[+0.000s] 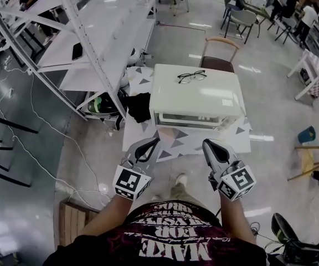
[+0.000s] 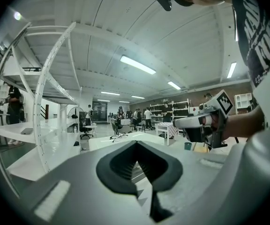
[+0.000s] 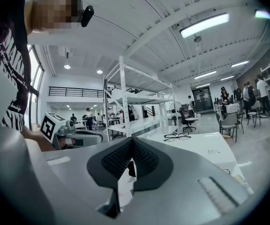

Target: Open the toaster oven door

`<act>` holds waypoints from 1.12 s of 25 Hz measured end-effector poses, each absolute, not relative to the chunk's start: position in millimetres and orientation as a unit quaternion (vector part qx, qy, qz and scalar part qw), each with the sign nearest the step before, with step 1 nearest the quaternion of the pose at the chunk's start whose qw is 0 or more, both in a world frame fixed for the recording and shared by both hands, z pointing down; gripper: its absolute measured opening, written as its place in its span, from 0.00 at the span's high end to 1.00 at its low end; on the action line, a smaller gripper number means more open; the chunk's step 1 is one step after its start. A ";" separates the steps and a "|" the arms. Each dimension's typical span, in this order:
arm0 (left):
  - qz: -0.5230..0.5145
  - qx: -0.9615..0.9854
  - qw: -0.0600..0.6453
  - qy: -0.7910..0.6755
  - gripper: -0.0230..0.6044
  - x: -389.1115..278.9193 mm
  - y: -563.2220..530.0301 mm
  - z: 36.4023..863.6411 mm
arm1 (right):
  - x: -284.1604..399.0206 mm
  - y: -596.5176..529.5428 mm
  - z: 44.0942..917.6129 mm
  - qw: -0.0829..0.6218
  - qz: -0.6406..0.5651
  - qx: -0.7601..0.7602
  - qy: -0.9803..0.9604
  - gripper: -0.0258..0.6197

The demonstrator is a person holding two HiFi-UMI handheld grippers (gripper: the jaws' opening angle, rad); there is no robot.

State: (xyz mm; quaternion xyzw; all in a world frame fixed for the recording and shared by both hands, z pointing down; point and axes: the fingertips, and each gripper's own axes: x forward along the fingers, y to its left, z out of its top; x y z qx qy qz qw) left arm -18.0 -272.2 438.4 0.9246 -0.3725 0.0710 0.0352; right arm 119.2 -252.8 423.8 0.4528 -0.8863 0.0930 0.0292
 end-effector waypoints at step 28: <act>0.124 0.893 0.079 -0.426 0.96 15.0 -369.8 509.7 | 164.9 -345.4 422.5 0.043 0.094 0.404 -0.909 0.92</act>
